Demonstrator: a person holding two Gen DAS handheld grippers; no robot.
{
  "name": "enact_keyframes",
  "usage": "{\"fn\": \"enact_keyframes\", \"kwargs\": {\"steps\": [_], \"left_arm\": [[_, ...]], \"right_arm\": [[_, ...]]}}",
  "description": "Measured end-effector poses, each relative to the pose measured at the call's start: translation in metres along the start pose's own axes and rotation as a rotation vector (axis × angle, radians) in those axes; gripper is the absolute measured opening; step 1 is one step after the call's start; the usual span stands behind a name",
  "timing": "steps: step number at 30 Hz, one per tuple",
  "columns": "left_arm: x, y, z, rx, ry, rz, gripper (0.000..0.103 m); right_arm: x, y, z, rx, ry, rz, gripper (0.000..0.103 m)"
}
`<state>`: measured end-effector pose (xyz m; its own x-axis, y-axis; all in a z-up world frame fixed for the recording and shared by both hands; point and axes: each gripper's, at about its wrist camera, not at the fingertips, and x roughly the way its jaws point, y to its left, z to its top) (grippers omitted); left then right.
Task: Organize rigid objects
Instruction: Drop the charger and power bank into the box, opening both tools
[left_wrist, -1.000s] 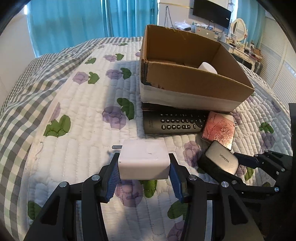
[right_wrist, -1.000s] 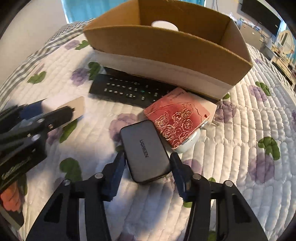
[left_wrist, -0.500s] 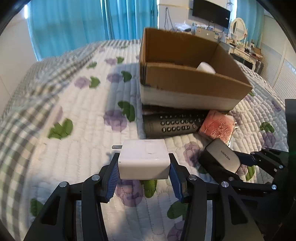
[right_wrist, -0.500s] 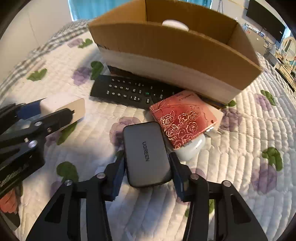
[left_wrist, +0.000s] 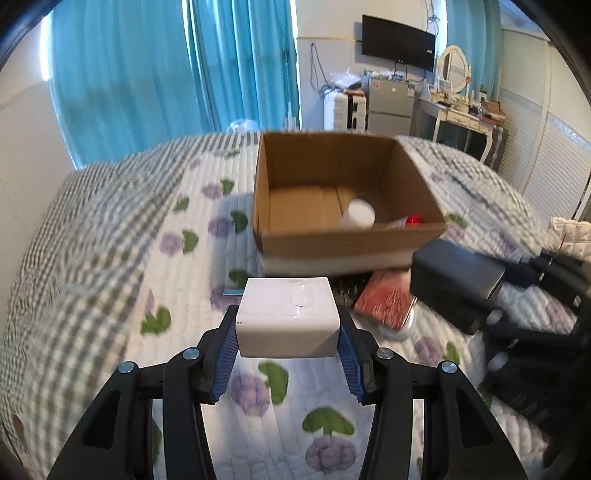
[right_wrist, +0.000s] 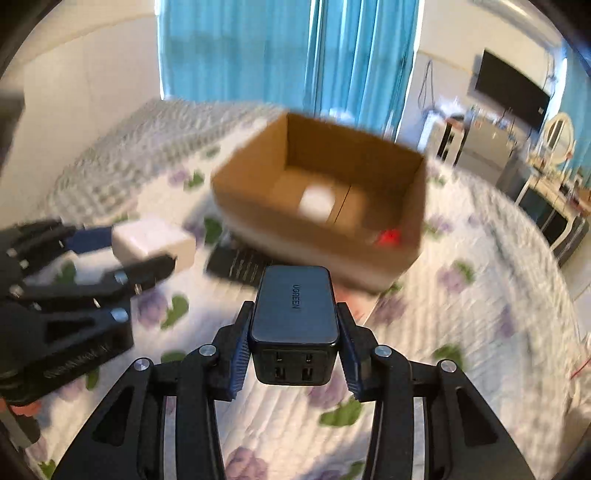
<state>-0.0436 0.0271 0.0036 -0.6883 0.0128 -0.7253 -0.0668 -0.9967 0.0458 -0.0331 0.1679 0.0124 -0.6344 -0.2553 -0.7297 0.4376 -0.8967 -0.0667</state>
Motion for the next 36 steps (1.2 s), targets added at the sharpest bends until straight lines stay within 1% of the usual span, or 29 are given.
{"fn": "enact_keyframes", "kwargs": {"steps": [2, 6, 8, 9, 11, 14, 16, 20, 23, 25, 28, 30, 31, 32, 35, 36], "left_arm": [[-0.004, -0.001, 0.015, 0.002, -0.019, -0.004, 0.05], [-0.004, 0.0, 0.062, -0.019, -0.075, -0.031, 0.05], [0.002, -0.001, 0.082, -0.017, -0.101, -0.008, 0.05], [0.009, -0.003, 0.094, -0.015, -0.118, 0.016, 0.05], [0.025, -0.005, 0.109, -0.009, -0.133, 0.036, 0.05], [0.062, -0.007, 0.127, -0.009, -0.133, 0.014, 0.05], [0.087, -0.009, 0.131, -0.004, -0.116, 0.014, 0.05], [0.134, -0.016, 0.128, 0.025, -0.033, 0.045, 0.05], [0.156, -0.021, 0.124, 0.033, 0.002, 0.035, 0.05], [0.164, -0.026, 0.12, 0.053, 0.005, 0.005, 0.051], [0.167, -0.033, 0.117, 0.087, 0.015, -0.003, 0.051], [0.169, -0.031, 0.118, 0.078, 0.029, 0.001, 0.055], [0.167, -0.03, 0.118, 0.074, 0.027, 0.004, 0.055], [0.162, -0.029, 0.119, 0.073, 0.013, 0.008, 0.055], [0.15, -0.023, 0.122, 0.067, -0.027, 0.014, 0.064], [0.146, -0.021, 0.123, 0.062, -0.037, 0.016, 0.064]], "right_arm": [[-0.015, -0.011, 0.02, 0.01, -0.04, -0.001, 0.042], [-0.039, -0.033, 0.065, -0.016, -0.124, -0.035, 0.042], [-0.043, -0.045, 0.085, -0.011, -0.159, -0.041, 0.042], [-0.041, -0.052, 0.095, -0.006, -0.173, -0.042, 0.042], [-0.036, -0.062, 0.113, 0.006, -0.197, -0.049, 0.042], [-0.018, -0.079, 0.134, 0.029, -0.214, -0.041, 0.042], [0.002, -0.09, 0.144, 0.054, -0.207, -0.026, 0.042], [0.04, -0.104, 0.151, 0.08, -0.182, -0.011, 0.042], [0.067, -0.112, 0.148, 0.08, -0.154, -0.003, 0.042], [0.084, -0.118, 0.145, 0.085, -0.133, 0.006, 0.042], [0.104, -0.123, 0.137, 0.09, -0.104, 0.014, 0.042], [0.11, -0.124, 0.133, 0.085, -0.096, 0.016, 0.042], [0.111, -0.124, 0.132, 0.081, -0.095, 0.018, 0.042], [0.111, -0.123, 0.132, 0.077, -0.097, 0.022, 0.041], [0.115, -0.121, 0.137, 0.061, -0.108, 0.035, 0.041], [0.117, -0.12, 0.139, 0.058, -0.113, 0.032, 0.041]]}}
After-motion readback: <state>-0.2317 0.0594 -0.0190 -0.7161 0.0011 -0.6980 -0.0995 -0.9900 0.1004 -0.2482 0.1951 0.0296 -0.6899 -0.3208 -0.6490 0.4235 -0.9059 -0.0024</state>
